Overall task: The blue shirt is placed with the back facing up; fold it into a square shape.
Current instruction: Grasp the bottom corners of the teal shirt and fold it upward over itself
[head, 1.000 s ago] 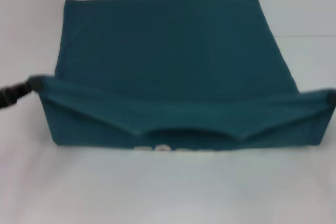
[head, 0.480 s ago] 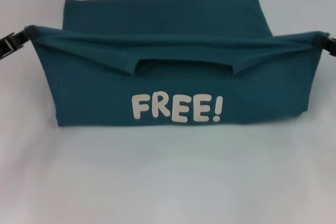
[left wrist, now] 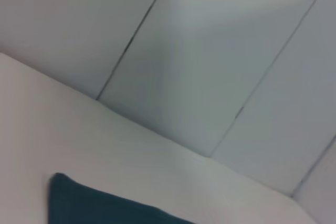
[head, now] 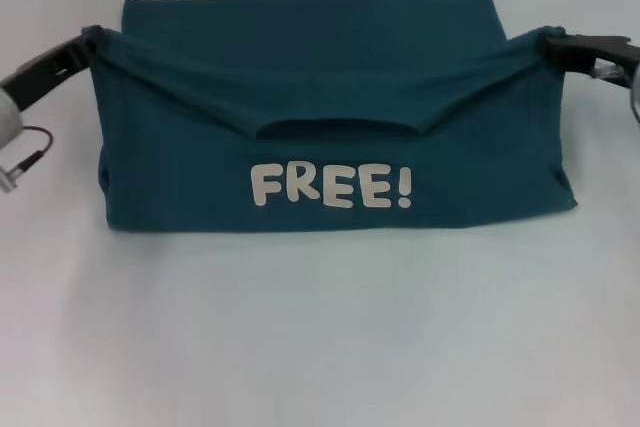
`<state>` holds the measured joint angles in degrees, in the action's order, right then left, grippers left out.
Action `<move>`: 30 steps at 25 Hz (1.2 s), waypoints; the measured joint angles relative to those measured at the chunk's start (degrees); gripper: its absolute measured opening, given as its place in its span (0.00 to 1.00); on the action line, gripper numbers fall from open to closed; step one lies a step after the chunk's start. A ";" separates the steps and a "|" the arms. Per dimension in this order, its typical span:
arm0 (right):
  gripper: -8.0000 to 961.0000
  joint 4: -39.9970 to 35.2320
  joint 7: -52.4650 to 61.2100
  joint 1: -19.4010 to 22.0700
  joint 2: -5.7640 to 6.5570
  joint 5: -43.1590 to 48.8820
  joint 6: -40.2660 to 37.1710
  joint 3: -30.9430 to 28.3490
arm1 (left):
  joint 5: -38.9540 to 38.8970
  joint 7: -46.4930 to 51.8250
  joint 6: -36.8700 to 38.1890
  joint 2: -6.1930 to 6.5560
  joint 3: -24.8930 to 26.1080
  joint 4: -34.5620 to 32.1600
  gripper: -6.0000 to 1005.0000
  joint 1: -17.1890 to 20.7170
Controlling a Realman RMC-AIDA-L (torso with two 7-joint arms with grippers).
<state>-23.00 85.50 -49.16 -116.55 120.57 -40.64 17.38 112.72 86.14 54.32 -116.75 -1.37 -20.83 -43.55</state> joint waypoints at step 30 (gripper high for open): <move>0.09 4.08 -9.80 -2.13 -1.26 -6.67 10.74 3.50 | -8.68 -15.78 -12.71 -3.41 0.24 3.29 0.12 -3.51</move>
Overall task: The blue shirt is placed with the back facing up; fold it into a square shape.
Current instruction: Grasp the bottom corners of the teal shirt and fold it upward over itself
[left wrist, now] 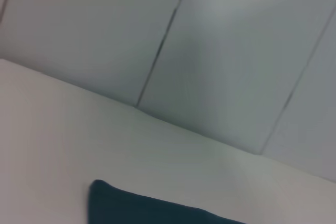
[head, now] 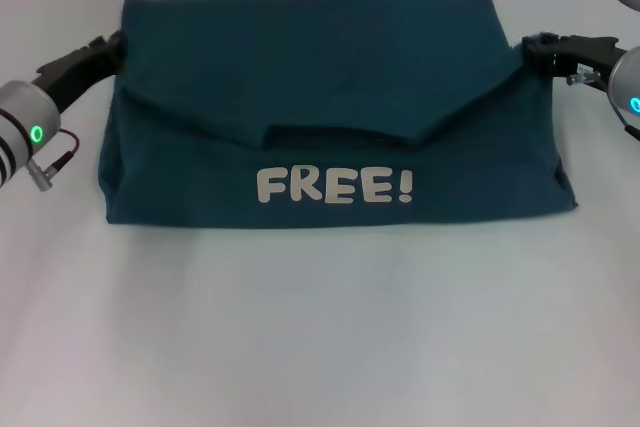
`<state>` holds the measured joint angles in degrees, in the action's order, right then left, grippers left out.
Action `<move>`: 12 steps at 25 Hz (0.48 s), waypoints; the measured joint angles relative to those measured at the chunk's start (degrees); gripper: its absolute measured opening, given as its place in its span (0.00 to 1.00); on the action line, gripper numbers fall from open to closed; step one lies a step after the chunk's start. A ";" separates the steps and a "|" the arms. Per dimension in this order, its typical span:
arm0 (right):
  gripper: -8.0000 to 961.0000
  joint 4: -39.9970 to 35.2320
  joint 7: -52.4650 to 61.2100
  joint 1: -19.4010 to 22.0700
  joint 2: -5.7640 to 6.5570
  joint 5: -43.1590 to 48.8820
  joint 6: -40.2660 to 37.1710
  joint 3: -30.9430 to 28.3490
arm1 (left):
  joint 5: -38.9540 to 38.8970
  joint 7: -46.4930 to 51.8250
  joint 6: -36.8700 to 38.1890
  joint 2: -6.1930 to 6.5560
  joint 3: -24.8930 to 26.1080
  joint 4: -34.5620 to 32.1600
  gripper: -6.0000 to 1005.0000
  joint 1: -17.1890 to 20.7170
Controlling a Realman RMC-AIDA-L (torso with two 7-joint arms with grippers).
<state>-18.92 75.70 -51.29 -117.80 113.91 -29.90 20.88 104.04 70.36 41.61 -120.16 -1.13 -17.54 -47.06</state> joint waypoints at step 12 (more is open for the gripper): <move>0.53 -2.07 3.90 0.41 0.76 0.10 -1.97 1.29 | -3.69 0.05 -0.18 -0.07 -0.26 -1.06 0.45 2.16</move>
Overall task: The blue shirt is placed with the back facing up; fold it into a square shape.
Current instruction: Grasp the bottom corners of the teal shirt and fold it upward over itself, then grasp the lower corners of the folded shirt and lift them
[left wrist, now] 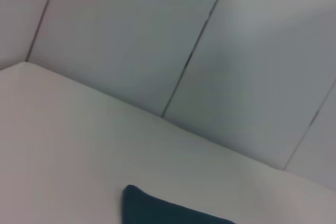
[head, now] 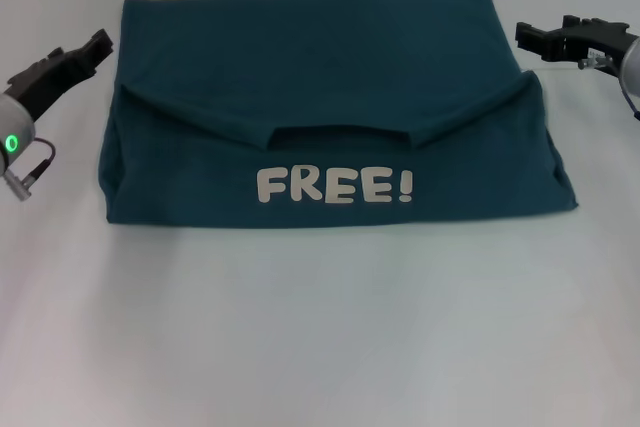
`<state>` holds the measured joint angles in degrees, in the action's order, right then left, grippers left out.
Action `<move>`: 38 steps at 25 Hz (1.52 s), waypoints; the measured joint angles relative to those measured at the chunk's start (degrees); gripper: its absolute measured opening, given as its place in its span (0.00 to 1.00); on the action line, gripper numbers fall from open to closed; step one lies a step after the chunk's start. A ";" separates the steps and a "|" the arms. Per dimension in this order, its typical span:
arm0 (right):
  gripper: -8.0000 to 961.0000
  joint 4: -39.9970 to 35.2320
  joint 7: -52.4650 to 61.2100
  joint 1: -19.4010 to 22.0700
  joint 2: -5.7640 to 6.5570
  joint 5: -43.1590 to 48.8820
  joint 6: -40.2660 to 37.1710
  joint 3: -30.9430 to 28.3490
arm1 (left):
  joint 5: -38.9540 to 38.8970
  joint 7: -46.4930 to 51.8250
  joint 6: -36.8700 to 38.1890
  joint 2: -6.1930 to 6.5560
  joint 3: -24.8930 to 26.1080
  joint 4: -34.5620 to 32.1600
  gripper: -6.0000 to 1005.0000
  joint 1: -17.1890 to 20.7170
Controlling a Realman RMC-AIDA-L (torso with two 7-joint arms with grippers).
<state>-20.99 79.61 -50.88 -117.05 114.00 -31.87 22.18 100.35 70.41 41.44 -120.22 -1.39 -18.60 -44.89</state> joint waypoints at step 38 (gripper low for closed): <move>0.78 -14.04 43.73 13.75 8.03 6.19 -34.47 14.43 | 15.87 14.32 18.73 -1.47 -25.63 -18.70 0.78 19.80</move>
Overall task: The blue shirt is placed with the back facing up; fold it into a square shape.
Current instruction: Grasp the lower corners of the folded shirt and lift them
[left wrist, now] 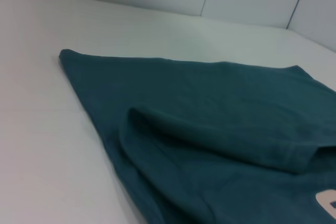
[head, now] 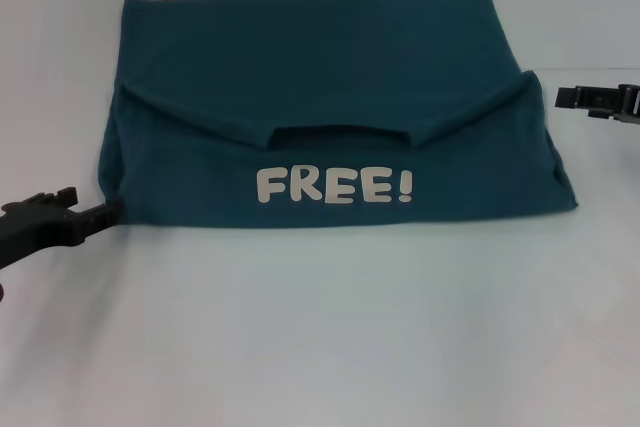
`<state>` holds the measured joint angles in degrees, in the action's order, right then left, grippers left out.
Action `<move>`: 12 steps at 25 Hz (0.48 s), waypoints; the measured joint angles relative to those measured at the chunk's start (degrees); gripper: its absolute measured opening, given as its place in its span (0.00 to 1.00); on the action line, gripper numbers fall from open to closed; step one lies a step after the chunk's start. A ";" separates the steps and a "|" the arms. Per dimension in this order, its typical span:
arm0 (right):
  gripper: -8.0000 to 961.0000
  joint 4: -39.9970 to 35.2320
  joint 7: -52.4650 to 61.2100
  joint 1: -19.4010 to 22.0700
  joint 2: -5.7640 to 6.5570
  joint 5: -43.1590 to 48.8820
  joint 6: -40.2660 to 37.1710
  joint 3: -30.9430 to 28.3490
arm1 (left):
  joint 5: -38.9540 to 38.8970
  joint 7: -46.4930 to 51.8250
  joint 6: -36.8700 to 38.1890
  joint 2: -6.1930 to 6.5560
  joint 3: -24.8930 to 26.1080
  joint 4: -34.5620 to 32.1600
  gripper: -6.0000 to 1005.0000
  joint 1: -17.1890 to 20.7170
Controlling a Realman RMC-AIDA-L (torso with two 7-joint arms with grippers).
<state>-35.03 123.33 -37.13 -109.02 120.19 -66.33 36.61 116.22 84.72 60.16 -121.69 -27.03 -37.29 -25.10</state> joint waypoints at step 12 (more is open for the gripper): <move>0.78 -0.01 0.01 0.99 -0.03 -0.10 0.18 -1.75 | 0.72 -3.02 -2.39 -1.35 -5.60 -0.22 0.78 -0.52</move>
<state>-35.04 123.34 -36.13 -109.05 120.09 -66.16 34.86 116.94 81.70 57.77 -123.04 -32.63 -37.51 -25.62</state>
